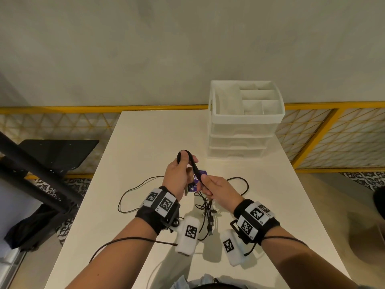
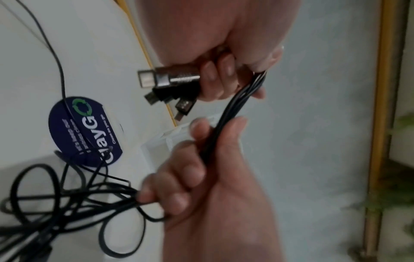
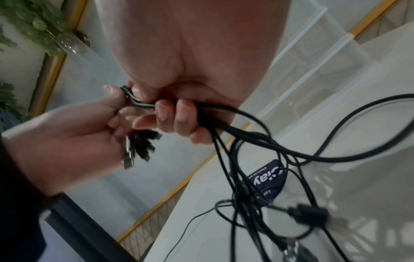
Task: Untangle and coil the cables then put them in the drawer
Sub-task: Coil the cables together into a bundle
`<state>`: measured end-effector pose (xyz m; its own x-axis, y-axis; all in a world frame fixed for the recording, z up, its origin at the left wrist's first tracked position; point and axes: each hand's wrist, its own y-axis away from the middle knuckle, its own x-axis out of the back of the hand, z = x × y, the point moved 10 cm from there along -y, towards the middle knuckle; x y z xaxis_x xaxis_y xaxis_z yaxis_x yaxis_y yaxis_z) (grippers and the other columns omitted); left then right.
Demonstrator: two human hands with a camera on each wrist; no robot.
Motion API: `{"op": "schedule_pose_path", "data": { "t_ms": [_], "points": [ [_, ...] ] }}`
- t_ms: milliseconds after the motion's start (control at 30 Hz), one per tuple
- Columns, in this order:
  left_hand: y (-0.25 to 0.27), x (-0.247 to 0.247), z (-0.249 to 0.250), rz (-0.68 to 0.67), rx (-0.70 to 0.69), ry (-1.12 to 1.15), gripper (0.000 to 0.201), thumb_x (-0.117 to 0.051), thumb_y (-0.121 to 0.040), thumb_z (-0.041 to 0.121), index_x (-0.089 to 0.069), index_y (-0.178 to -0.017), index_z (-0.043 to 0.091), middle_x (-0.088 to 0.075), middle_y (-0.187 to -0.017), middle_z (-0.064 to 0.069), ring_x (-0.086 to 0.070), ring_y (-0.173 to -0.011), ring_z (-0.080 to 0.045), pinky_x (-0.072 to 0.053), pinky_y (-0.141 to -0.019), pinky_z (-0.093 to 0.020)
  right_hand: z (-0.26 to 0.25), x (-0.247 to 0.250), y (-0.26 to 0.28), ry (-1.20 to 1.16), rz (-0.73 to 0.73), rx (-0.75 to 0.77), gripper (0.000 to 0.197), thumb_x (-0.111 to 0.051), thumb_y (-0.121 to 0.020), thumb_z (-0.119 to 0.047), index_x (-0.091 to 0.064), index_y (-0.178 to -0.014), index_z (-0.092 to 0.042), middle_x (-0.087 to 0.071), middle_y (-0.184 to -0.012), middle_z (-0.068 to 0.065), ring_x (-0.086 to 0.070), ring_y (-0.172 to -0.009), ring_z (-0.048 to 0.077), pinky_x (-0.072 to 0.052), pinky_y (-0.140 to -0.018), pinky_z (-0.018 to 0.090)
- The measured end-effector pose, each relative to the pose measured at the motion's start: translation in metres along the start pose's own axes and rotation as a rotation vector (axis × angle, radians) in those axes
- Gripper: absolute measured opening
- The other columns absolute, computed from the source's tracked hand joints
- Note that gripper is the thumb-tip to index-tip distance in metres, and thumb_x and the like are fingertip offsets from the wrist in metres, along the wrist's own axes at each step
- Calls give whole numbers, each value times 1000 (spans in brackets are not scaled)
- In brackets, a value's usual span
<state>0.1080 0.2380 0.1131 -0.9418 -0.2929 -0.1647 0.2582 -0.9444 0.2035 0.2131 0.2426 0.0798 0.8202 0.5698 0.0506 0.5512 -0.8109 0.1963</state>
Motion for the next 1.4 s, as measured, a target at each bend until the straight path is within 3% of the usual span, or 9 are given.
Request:
{"op": "schedule_pose_path", "data": {
  "t_ms": [233, 467, 567, 700, 867, 967, 1166, 1300, 1400],
  "points": [
    [-11, -5, 6, -43, 78, 465, 51, -27, -95, 51, -42, -64, 14, -46, -58, 1, -51, -57, -16, -45, -70, -29, 16, 15, 3, 165, 40, 66, 34, -38, -97, -29, -61, -76, -18, -37, -59, -6, -33, -52, 5, -29, -54, 18],
    [-13, 4, 26, -79, 29, 542, 51, -27, -93, 56, -39, -64, 17, -30, -44, 7, -23, -32, -7, -23, -38, -20, 26, 36, 11, 212, 116, 38, 28, -44, -96, -18, -63, -75, -14, -44, -42, -17, -36, -45, -1, -28, -52, 15],
    [-15, 14, 29, -9, -23, 447, 49, -29, -95, 52, -41, -64, 15, -30, -44, 7, -22, -34, -7, -22, -36, -20, 22, 33, 13, 277, 96, 26, 24, -45, -95, -17, -65, -82, -13, -50, -43, -23, -41, -46, -4, -31, -51, 9],
    [-6, 12, 36, 8, -133, 95, 42, -34, -97, 41, -45, -68, 14, -35, -44, 10, -27, -40, -7, -25, -39, -18, 17, 28, 10, 476, 84, 8, 26, -49, -92, -30, -63, -70, -30, -52, -58, -10, -43, -56, 4, -34, -58, 21],
    [-4, -5, 28, -83, -286, -504, 36, -44, -93, 41, -51, -64, 20, -50, -53, 8, -45, -46, -5, -37, -50, -17, -7, 8, 6, 771, 11, 88, 26, -49, -91, -31, -68, -80, -17, -67, -78, -7, -57, -73, 11, -40, -70, 26],
    [-2, -16, 15, -166, -257, -701, 34, -46, -93, 43, -54, -66, 24, -63, -65, -1, -60, -64, -20, -46, -63, -30, -19, -1, 5, 816, 10, 156, 25, -47, -91, -23, -69, -83, -15, -74, -91, 3, -64, -85, 21, -45, -77, 29],
    [-1, -18, -6, -207, -143, -642, 42, -45, -93, 43, -54, -66, 13, -59, -64, -6, -55, -61, -18, -47, -68, -34, -37, -4, 6, 734, 73, 242, 20, -54, -87, -25, -65, -75, -14, -68, -69, 4, -60, -67, 23, -42, -65, 29],
    [4, -21, -21, -280, -6, -503, 49, -37, -95, 48, -60, -69, 13, -58, -52, -7, -53, -43, -13, -38, -46, -19, -35, 1, 8, 540, 90, 232, 16, -65, -80, -28, -50, -74, -32, -68, -62, -1, -67, -64, 12, -49, -69, 23],
    [7, -22, -31, -316, 51, -511, 52, -32, -95, 53, -60, -65, 20, -50, -45, 0, -43, -40, -13, -32, -42, -21, -32, 9, 5, 566, 158, 243, 31, -67, -70, -40, -36, -73, -41, -71, -69, 3, -67, -68, 19, -52, -71, 34]
  ]
}}
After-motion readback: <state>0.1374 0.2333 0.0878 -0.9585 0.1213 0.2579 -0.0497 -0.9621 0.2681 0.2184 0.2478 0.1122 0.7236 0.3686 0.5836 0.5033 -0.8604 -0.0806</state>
